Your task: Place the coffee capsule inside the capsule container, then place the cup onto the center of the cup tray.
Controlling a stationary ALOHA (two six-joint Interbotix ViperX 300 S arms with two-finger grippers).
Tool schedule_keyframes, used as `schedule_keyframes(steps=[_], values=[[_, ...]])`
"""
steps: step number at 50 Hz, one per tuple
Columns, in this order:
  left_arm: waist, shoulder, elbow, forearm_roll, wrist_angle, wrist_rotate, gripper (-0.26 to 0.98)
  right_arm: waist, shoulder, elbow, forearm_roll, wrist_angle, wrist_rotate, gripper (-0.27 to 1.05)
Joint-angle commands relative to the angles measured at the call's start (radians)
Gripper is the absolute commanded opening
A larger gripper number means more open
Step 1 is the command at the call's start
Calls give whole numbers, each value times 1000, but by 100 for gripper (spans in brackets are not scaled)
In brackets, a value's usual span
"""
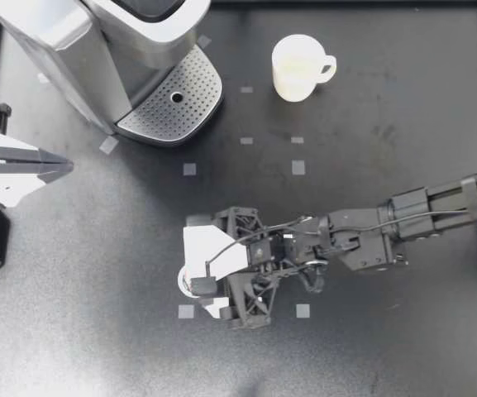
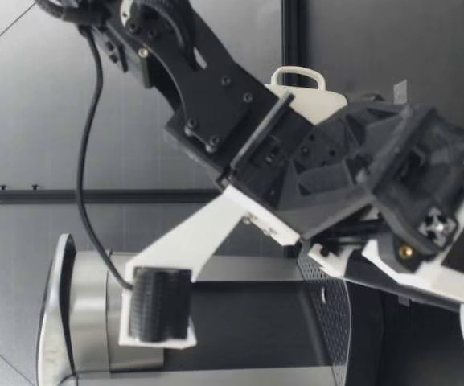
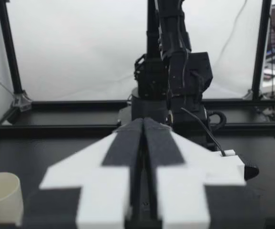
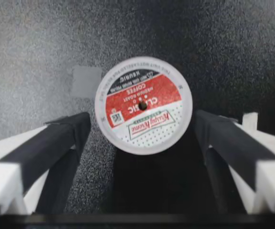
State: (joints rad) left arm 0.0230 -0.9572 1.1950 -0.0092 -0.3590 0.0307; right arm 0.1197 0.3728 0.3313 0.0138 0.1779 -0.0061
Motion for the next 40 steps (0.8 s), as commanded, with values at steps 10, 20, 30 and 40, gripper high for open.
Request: schedule_keyframes(steps=[10, 20, 30, 40], values=[[2, -2, -5, -2, -5, 2, 9, 3, 2, -55, -5, 17, -3, 95], [2, -5, -5, -2, -3, 2, 9, 2, 9, -75, -5, 29, 2, 93], [2, -5, -5, -2, -3, -2, 9, -5, 2, -77, -5, 32, 2, 68], [2, -5, -5, -2, -3, -2, 9, -9, -8, -77, -5, 34, 2, 49]])
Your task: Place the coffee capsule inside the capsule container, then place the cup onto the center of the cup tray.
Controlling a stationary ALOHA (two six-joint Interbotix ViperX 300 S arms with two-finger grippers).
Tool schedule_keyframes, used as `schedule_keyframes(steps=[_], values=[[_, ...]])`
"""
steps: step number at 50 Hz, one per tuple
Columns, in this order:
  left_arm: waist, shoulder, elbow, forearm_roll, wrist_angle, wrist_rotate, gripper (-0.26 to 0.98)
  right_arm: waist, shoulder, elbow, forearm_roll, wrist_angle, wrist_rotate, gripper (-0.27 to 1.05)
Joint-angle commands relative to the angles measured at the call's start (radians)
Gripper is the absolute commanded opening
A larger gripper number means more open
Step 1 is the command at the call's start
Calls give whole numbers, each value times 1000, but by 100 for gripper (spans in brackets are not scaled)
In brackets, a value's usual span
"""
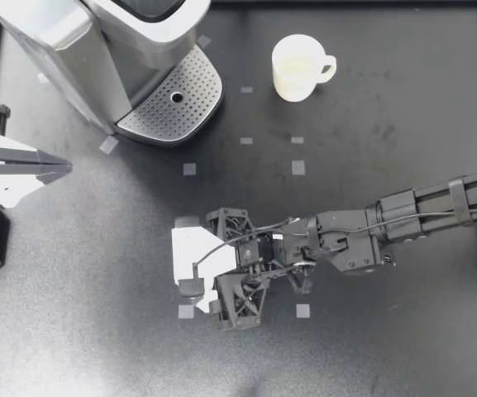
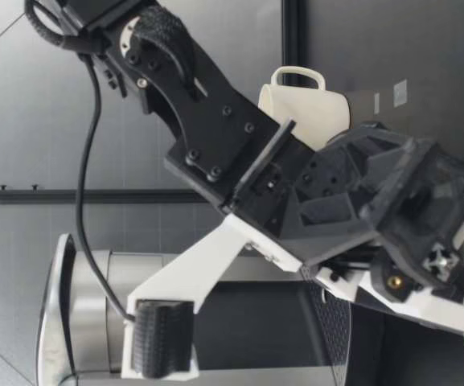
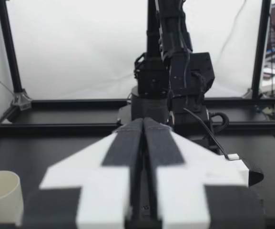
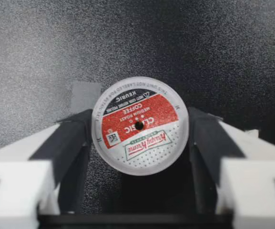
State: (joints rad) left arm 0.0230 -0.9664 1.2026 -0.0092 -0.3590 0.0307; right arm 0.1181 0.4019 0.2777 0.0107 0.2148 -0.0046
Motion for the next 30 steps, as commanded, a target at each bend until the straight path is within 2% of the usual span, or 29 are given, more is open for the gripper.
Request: schedule_keyframes(steps=[1, 5, 10, 19, 30], values=[[3, 6, -12, -2, -3, -3, 9, -11, -40, -23, -2, -2, 2, 49], [2, 20, -23, -5, 31, -3, 9, -14, -52, -21, -2, -2, 5, 48], [2, 52, -80, -14, 187, -3, 9, -17, -87, -14, 2, -2, 9, 48], [9, 150, -253, -14, 451, 2, 9, -37, -222, 38, 9, 35, 71, 48], [66, 308, -502, 29, 813, 0, 9, -58, -387, 209, 9, -14, 140, 48]])
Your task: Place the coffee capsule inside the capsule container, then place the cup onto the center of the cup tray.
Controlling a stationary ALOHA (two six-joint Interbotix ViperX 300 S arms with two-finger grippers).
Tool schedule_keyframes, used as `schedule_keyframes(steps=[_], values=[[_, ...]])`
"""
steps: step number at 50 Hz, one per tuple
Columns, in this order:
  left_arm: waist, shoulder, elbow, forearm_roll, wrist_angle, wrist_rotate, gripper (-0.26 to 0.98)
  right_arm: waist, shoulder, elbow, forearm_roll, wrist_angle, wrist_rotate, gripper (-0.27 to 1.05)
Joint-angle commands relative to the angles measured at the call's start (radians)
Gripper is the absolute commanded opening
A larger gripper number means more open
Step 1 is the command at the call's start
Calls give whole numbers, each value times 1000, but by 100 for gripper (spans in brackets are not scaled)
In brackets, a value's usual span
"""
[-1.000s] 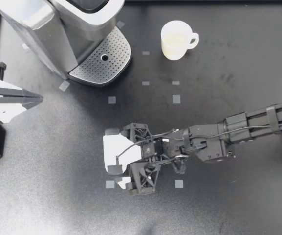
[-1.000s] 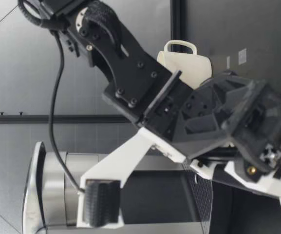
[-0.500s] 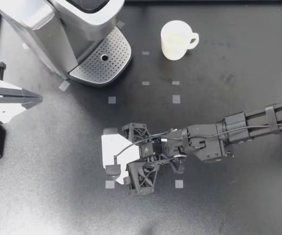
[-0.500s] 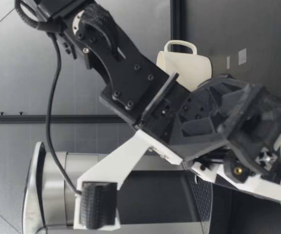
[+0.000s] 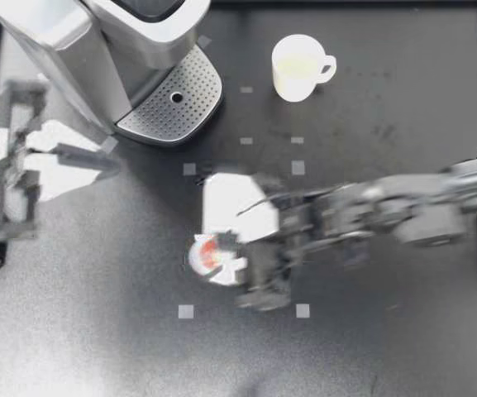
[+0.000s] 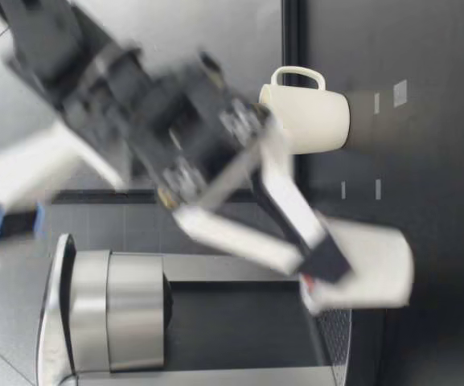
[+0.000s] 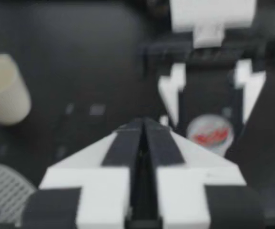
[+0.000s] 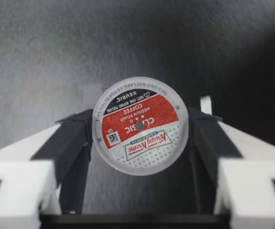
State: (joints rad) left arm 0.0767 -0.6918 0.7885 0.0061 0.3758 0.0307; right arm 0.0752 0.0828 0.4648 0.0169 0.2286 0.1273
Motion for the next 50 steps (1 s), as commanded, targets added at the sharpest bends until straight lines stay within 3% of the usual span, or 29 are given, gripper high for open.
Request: schedule_keyframes(steps=[1, 10, 16, 21, 30, 36, 41, 50], values=[[12, 54, -118, 25, 121, -2, 9, -17, -83, 41, 3, -43, 15, 48], [11, 221, -365, 167, 476, -29, 9, -49, -163, 186, 3, -216, 28, 48], [-34, 334, -515, 353, 695, -98, 9, -72, -224, 262, 2, -316, 28, 48], [-107, 403, -558, 566, 767, -186, 9, -100, -281, 322, 2, -380, 25, 48], [-222, 548, -551, 960, 902, -388, 9, -163, -402, 451, 2, -486, 25, 48], [-249, 686, -558, 1147, 1068, -436, 9, -186, -471, 512, 2, -522, 20, 48], [-249, 773, -583, 1220, 1164, -431, 9, -193, -503, 535, 2, -526, 20, 48], [-249, 819, -607, 1266, 1186, -451, 9, -198, -509, 557, 2, -531, 18, 48]])
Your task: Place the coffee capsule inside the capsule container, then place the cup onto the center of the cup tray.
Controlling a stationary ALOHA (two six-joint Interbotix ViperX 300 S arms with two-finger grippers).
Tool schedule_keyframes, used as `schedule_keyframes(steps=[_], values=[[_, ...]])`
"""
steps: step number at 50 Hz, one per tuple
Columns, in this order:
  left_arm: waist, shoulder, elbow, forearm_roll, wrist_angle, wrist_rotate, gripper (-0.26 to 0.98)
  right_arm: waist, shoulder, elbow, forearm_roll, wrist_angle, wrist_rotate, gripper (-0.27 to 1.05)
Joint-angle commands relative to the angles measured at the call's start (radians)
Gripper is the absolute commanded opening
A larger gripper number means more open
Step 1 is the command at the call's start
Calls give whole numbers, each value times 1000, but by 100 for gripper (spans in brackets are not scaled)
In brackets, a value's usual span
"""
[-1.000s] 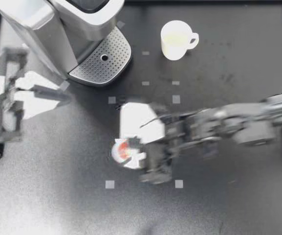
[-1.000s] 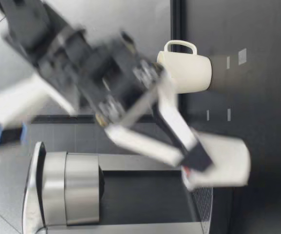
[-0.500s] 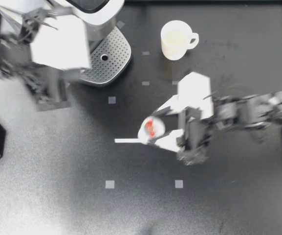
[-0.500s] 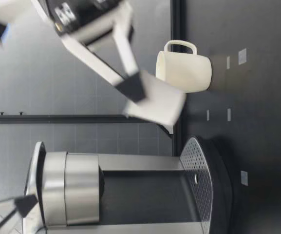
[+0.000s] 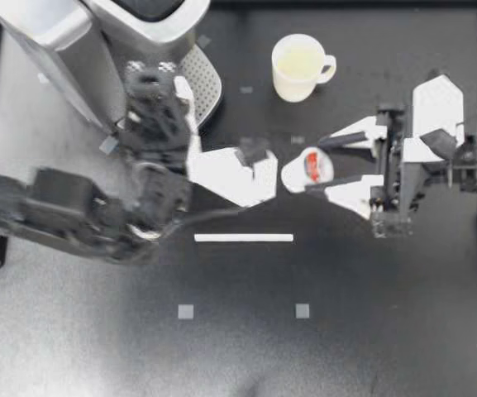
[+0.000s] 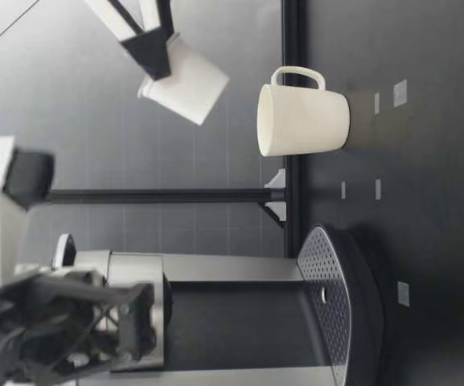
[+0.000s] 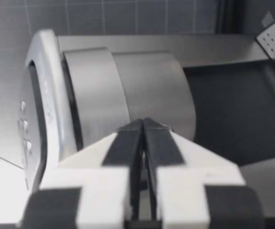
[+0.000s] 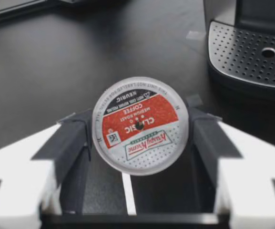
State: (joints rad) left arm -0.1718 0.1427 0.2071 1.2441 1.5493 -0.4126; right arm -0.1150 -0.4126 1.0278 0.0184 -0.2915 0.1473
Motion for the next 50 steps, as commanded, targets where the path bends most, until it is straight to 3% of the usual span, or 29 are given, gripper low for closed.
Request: schedule_keyframes(steps=[1, 16, 35, 50], values=[[0, -15, -23, 34, 17, -9, 9, -8, -14, -6, 0, -9, -2, 48], [0, -11, 15, 109, 46, -41, 9, -8, -3, -3, 0, -17, 0, 48], [40, -25, 63, 135, 31, -71, 9, -8, -8, -3, 0, -17, 5, 48], [55, -44, 66, 196, 26, -63, 9, -8, 0, -3, 0, -17, 3, 48]])
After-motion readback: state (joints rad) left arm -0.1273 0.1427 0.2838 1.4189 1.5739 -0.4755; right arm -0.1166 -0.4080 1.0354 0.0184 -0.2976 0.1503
